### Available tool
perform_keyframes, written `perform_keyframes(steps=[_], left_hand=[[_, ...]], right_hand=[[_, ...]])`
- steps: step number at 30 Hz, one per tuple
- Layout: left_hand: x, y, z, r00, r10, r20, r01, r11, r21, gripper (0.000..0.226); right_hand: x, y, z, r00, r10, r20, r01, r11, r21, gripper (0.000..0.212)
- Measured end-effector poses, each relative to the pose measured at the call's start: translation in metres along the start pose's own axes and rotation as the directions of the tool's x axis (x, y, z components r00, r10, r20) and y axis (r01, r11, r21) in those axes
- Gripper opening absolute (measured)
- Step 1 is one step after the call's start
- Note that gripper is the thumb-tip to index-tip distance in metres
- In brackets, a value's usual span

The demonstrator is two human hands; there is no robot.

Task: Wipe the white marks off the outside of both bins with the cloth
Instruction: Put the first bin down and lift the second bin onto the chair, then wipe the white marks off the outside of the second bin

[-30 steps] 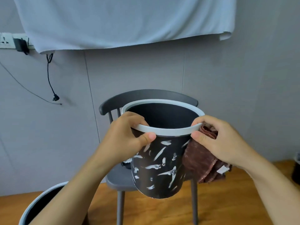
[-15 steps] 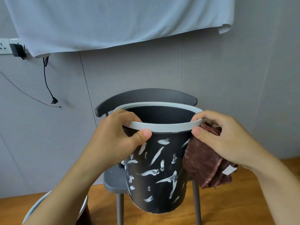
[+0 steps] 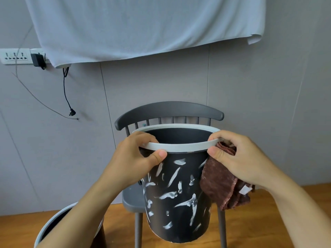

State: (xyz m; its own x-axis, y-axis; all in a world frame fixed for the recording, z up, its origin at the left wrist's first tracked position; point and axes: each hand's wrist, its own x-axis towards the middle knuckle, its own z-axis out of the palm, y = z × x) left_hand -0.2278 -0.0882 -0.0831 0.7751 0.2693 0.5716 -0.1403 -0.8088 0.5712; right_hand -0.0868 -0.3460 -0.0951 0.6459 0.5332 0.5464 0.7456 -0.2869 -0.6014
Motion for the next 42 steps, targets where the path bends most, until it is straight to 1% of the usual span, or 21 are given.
perform_keyframes(steps=[2,4,6,8,9,10,11,12,14,15,17,20,21,23,25,26,28,31,34,38,42], left_hand=[[0.002,-0.002,-0.001,1.0,-0.007,-0.001,0.007,1.0,-0.008,0.016],[0.003,0.002,-0.005,0.999,-0.002,0.035,0.001,0.999,0.05,0.022],[0.003,0.007,-0.011,0.993,0.024,0.114,-0.059,0.947,0.315,0.042],[0.004,0.014,-0.021,0.987,0.109,0.117,-0.159,0.749,0.643,0.062],[0.008,0.02,-0.025,0.975,0.188,0.118,-0.214,0.644,0.735,0.064],[0.014,0.026,-0.026,0.949,0.271,0.159,-0.294,0.588,0.754,0.064],[0.022,0.034,-0.024,0.909,0.332,0.251,-0.405,0.569,0.716,0.062],[0.031,0.04,-0.018,0.858,0.37,0.357,-0.513,0.595,0.619,0.056],[0.045,0.05,-0.001,0.783,0.386,0.487,-0.593,0.699,0.4,0.041],[0.05,0.05,0.008,0.787,0.385,0.482,-0.581,0.725,0.37,0.04],[0.056,0.042,0.018,0.817,0.422,0.393,-0.568,0.708,0.42,0.044],[0.064,0.026,0.019,0.819,0.481,0.313,-0.573,0.711,0.408,0.044],[0.068,0.022,0.018,0.818,0.492,0.3,-0.575,0.722,0.385,0.039],[0.075,0.018,0.015,0.825,0.496,0.273,-0.565,0.74,0.365,0.035],[0.083,0.012,0.013,0.837,0.493,0.236,-0.547,0.756,0.359,0.04],[0.086,0.009,0.011,0.842,0.491,0.223,-0.54,0.765,0.351,0.041],[0.092,0.005,0.01,0.848,0.49,0.204,-0.531,0.777,0.338,0.042],[0.098,0.001,0.009,0.864,0.472,0.176,-0.503,0.796,0.335,0.038],[0.103,-0.003,0.001,0.881,0.424,0.208,-0.469,0.835,0.287,0.033],[0.107,0.002,-0.012,0.882,0.342,0.325,-0.428,0.869,0.247,0.033],[0.112,0.016,-0.004,0.895,0.277,0.351,-0.387,0.873,0.296,0.034]], right_hand=[[0.004,0.002,0.005,1.0,0.002,-0.018,-0.002,1.0,-0.004,0.016],[0.008,0.003,0.007,1.0,-0.004,-0.026,0.003,1.0,-0.009,0.015],[0.011,0.004,0.007,1.0,-0.005,-0.018,0.005,1.0,-0.018,0.014],[0.013,0.004,0.007,1.0,-0.011,-0.009,0.011,1.0,-0.021,0.009],[0.014,0.004,0.007,1.0,-0.017,-0.011,0.017,1.0,-0.024,0.008],[0.015,0.003,0.007,1.0,-0.019,-0.012,0.019,0.999,-0.029,0.007],[0.016,0.002,0.007,1.0,-0.016,-0.013,0.015,0.999,-0.03,0.006],[0.017,0.001,0.007,1.0,-0.011,-0.014,0.011,1.0,-0.027,0.006],[0.018,-0.001,0.008,1.0,-0.01,-0.022,0.01,1.0,-0.016,0.007],[0.018,-0.001,0.009,0.999,-0.005,-0.033,0.004,1.0,-0.01,0.011],[0.015,0.001,0.008,0.997,0.036,-0.062,-0.035,0.999,0.021,0.027],[0.009,0.009,-0.004,0.977,0.184,-0.106,-0.167,0.975,0.149,0.041],[0.008,0.011,-0.009,0.954,0.243,-0.175,-0.214,0.962,0.168,0.043],[0.01,0.017,-0.014,0.858,0.284,-0.428,-0.262,0.959,0.111,0.044],[0.014,0.012,-0.003,0.75,0.196,-0.632,-0.207,0.977,0.057,0.037],[0.016,0.007,0.009,0.726,0.149,-0.671,-0.157,0.986,0.049,0.034],[0.016,0.001,0.038,0.751,0.105,-0.652,-0.078,0.994,0.07,0.033],[0.008,-0.001,0.078,0.83,0.113,-0.546,-0.024,0.986,0.167,0.051],[0.001,0.004,0.092,0.897,0.019,-0.441,0.073,0.979,0.189,0.068],[0.005,0.016,0.083,0.919,-0.068,-0.388,0.12,0.987,0.11,0.068],[0.018,0.02,0.079,0.919,-0.092,-0.383,0.116,0.993,0.038,0.065]])
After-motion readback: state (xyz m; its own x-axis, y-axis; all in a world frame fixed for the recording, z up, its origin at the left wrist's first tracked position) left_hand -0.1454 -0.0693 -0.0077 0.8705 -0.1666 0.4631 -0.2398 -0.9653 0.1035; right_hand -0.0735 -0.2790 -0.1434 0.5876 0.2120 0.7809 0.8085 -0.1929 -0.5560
